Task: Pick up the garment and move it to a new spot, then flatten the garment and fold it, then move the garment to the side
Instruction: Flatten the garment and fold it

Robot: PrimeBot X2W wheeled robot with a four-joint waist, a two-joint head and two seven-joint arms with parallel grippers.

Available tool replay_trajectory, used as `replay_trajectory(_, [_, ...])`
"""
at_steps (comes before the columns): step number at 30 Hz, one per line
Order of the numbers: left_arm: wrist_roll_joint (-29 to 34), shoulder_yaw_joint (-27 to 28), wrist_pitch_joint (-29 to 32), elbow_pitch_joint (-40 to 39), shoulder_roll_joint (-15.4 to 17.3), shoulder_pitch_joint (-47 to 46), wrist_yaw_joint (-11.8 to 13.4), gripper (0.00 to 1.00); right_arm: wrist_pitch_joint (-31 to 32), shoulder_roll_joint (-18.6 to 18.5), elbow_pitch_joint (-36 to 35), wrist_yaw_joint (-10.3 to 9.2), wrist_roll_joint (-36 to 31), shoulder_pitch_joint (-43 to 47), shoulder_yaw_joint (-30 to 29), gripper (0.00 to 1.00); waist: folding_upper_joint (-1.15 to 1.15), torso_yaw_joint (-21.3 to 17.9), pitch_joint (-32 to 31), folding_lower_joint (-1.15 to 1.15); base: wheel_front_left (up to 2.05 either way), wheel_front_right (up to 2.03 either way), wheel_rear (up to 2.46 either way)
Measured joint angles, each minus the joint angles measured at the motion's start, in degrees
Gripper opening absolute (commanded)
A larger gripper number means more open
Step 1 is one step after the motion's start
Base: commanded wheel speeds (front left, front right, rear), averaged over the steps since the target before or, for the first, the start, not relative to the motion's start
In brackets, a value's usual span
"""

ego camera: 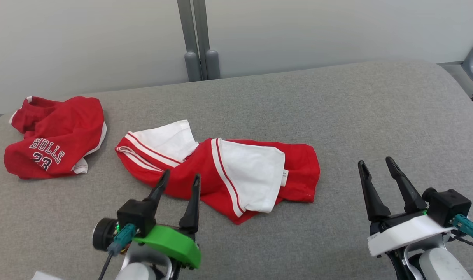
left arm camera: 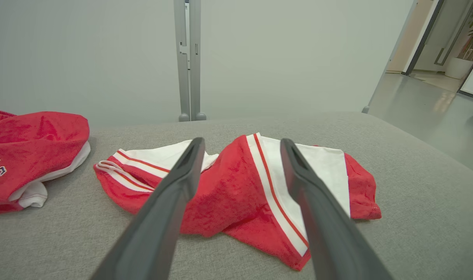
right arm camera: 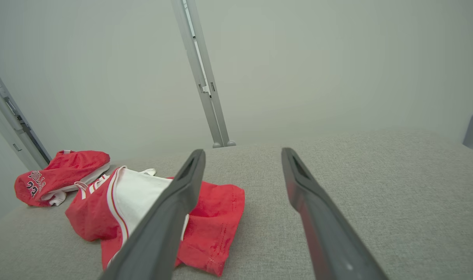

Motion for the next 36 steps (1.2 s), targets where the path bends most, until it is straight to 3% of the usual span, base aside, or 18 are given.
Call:
replay_trajectory(5, [0.5, -4.6, 4.9, 3.0, -2.5, -7.0, -3.0, 1.0, 0.0, -0.3, -0.5, 0.0, 0.0, -2.3, 1.0, 1.0, 0.0, -1.1, 1.9, 0.0, 0.0, 0.0, 0.0])
replay_trajectory(12, [0.5, -9.4, 6.0, 7.8, -5.7, -12.4, -3.3, 1.0, 0.0, -0.4, -0.7, 0.0, 0.0, -4.4, 0.7, 1.0, 0.0, -5.3, 4.4, 0.0, 0.0, 0.0, 0.0])
replay_trajectory(22, [-2.0, -12.1, 5.3, 16.5, -6.5, -18.4, -1.3, 1.0, 0.0, -0.3, -1.0, 0.0, 0.3, -6.1, -0.3, 1.0, 0.0, -13.0, 7.3, 0.0, 0.0, 0.0, 0.0])
replay_trajectory(27, [-2.6, -11.0, 4.0, 21.1, -6.6, -21.0, 2.5, 1.0, 0.0, 0.3, -1.1, 0.0, 0.5, -6.7, -0.4, 1.0, 0.0, -16.2, 8.7, 0.0, 0.0, 0.0, 0.0])
replay_trajectory(36, [-2.7, -11.7, 5.0, 26.4, -6.6, -23.7, 5.7, 1.0, 0.0, 1.1, -1.3, 0.0, 0.5, -6.7, -1.7, 1.0, 0.0, -17.9, 11.1, 0.0, 0.0, 0.0, 0.0])
